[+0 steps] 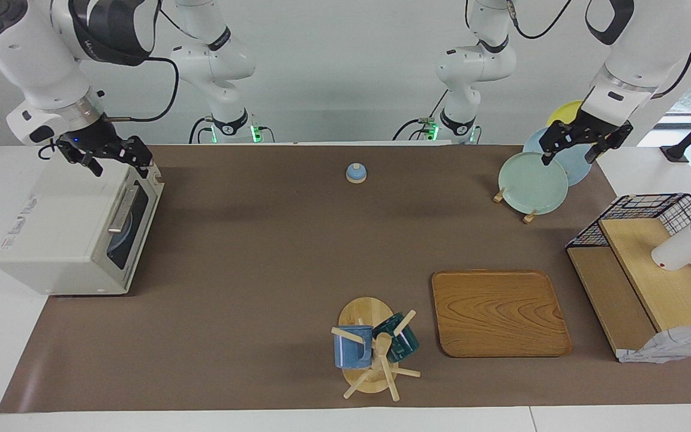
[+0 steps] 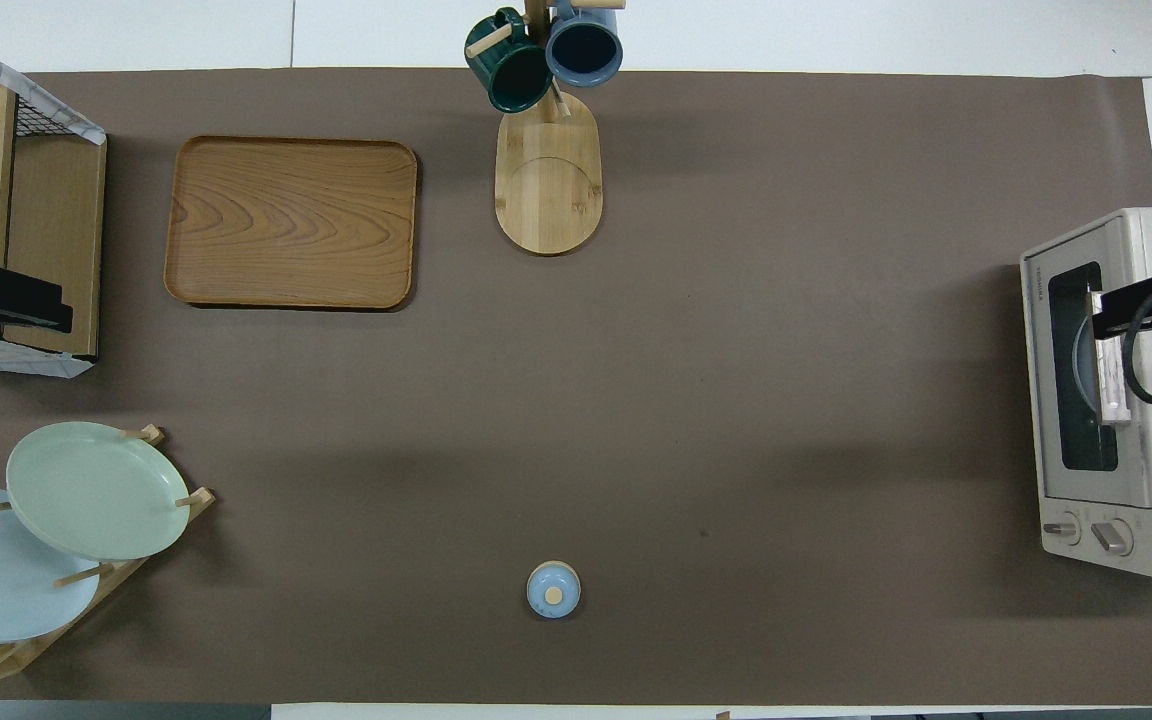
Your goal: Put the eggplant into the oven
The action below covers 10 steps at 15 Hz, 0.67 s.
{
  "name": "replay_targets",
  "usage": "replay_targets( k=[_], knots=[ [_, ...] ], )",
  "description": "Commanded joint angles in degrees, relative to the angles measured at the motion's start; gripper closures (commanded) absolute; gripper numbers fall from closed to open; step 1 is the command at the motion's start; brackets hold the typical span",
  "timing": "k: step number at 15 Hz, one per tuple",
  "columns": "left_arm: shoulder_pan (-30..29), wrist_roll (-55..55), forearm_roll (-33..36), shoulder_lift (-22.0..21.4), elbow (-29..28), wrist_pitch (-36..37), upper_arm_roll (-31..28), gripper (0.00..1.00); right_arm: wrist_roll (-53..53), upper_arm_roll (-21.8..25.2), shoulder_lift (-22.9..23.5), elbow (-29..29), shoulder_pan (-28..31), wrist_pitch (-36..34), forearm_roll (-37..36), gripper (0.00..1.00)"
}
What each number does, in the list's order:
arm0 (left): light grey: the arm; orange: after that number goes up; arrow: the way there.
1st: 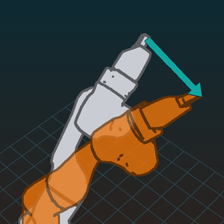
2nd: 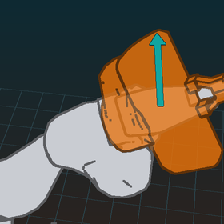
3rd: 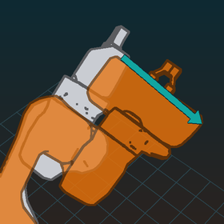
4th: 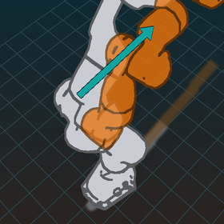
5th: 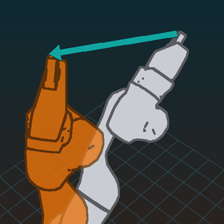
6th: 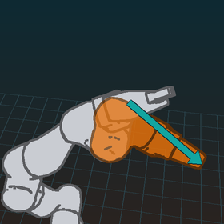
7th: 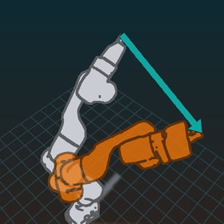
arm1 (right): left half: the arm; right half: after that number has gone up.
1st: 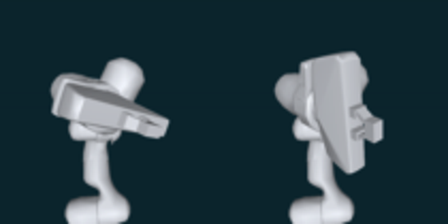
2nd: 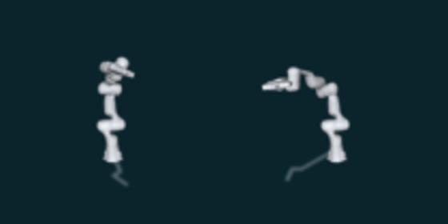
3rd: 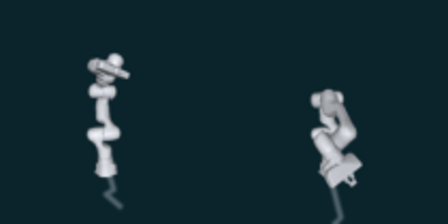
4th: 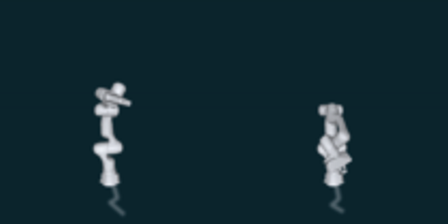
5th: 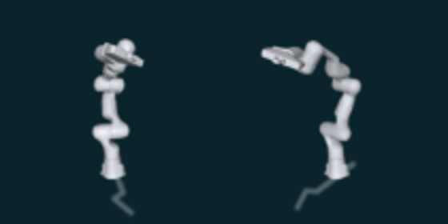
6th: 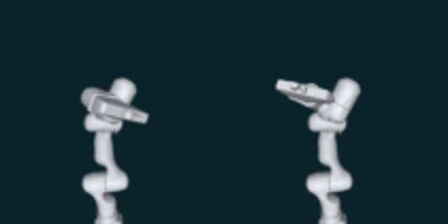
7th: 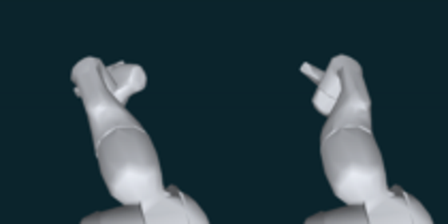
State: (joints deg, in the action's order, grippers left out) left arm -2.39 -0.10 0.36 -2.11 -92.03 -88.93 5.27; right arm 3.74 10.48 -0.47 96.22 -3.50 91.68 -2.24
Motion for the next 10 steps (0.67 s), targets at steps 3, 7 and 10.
replay_targets(
  k=[3, 7, 10],
  knots=[
    [-0.68, 0.19, 0.69, -0.79, -0.69, 0.16, 0.62, 0.0, 1.01, 0.94, 1.79, -2.79, 0.42, -2.12, 1.71, 0.0],
    [-0.68, 0.19, 0.69, -0.79, -0.69, 0.16, 0.71, 0.0, 1.01, 0.25, 2.49, -4.9, 2.87, -2.38, 1.71, 0.0],
    [-0.68, 0.19, 0.69, -0.79, -0.69, 0.16, 0.62, 0.0, 0.92, 0.24, 2.4, -4.82, 3.06, -2.29, 1.71, 0.0]
  ],
)
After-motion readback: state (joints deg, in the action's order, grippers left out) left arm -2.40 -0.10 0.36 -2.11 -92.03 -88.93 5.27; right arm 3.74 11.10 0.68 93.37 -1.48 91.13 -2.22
